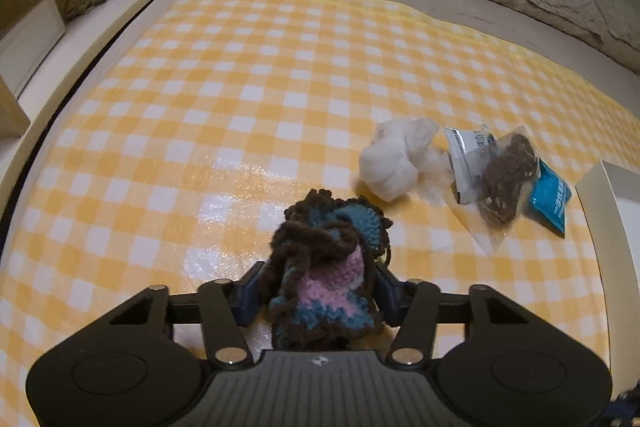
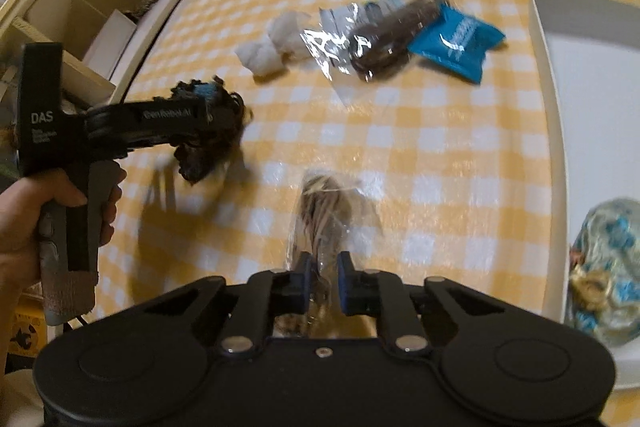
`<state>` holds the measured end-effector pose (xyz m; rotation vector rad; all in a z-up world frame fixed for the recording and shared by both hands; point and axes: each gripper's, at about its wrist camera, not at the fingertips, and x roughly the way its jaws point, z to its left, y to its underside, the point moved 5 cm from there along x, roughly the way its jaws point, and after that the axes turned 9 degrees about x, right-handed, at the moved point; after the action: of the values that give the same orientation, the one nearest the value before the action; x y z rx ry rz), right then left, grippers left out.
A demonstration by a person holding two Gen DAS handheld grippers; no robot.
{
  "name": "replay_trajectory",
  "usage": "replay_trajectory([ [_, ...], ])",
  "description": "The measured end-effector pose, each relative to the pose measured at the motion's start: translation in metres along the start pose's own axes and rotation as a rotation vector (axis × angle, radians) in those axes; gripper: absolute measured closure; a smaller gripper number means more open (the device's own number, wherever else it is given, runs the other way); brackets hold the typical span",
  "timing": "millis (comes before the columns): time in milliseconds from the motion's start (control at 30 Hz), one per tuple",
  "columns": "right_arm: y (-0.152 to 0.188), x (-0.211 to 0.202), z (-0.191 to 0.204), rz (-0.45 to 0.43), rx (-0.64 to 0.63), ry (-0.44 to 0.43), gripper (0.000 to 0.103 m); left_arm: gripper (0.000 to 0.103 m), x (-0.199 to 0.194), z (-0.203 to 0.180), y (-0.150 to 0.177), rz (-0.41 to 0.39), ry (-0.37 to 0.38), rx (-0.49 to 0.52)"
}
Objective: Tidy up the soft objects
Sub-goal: 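Grasp crocheted pouch with left tool while right tool grasps brown cord bag, then carry crocheted pouch in left tool while right tool carries cord bag to box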
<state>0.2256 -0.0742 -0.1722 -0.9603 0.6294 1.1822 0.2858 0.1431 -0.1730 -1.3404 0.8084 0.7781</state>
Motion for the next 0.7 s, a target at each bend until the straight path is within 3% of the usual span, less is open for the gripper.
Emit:
replay_trajectory([
  [367,-0.007,-0.016,0.006,-0.078,-0.093,0.016,0.095,0.054,-0.031,-0.01,-0.003,-0.07,0.031,0.008],
  [700,-0.02,-0.056,-0.003,-0.229,-0.099,0.011,0.095,0.054,-0.072,-0.028,-0.01,-0.171,0.076,-0.02],
])
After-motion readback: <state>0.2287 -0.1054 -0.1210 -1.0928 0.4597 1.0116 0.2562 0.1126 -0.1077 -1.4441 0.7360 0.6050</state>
